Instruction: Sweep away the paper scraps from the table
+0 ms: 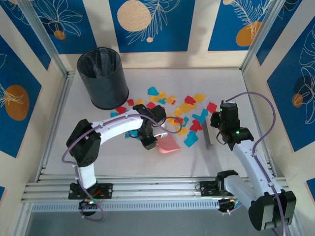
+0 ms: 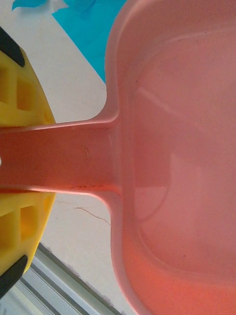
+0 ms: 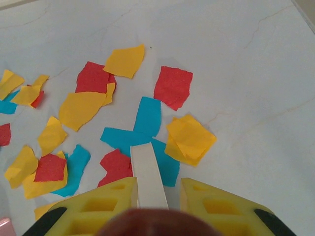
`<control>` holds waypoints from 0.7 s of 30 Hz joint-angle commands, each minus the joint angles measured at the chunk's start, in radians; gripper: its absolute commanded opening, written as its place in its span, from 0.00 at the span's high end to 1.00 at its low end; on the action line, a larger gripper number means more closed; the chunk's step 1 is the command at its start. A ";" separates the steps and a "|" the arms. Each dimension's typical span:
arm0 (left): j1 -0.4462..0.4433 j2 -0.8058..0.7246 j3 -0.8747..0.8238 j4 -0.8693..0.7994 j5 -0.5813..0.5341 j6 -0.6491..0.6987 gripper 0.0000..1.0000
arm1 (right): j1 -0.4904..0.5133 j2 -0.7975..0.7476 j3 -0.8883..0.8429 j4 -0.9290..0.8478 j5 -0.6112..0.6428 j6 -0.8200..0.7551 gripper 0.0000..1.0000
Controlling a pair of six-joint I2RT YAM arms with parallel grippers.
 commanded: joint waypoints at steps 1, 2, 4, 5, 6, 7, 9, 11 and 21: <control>-0.020 0.027 0.039 -0.008 -0.007 0.029 1.00 | 0.007 0.014 -0.021 0.022 -0.062 0.009 1.00; -0.023 0.034 0.042 -0.006 -0.012 0.030 1.00 | 0.007 0.015 -0.024 0.027 -0.077 0.015 1.00; -0.027 0.047 0.050 0.003 -0.040 0.025 1.00 | 0.008 0.020 -0.026 0.039 -0.108 0.023 1.00; -0.028 0.054 0.054 0.005 -0.047 0.024 1.00 | 0.009 0.024 -0.027 0.045 -0.122 0.026 1.00; -0.028 0.060 0.060 0.006 -0.051 0.024 1.00 | 0.009 0.027 -0.028 0.051 -0.135 0.031 1.00; -0.030 0.065 0.064 0.010 -0.053 0.022 1.00 | 0.009 0.030 -0.030 0.055 -0.146 0.032 1.00; -0.031 0.076 0.074 0.014 -0.048 0.025 1.00 | 0.010 0.040 -0.030 0.065 -0.165 0.037 1.00; -0.033 0.088 0.082 0.017 -0.047 0.027 1.00 | 0.012 0.049 -0.030 0.073 -0.185 0.036 1.00; -0.035 0.153 0.134 0.035 -0.032 0.035 1.00 | 0.023 0.104 -0.004 0.112 -0.281 0.017 1.00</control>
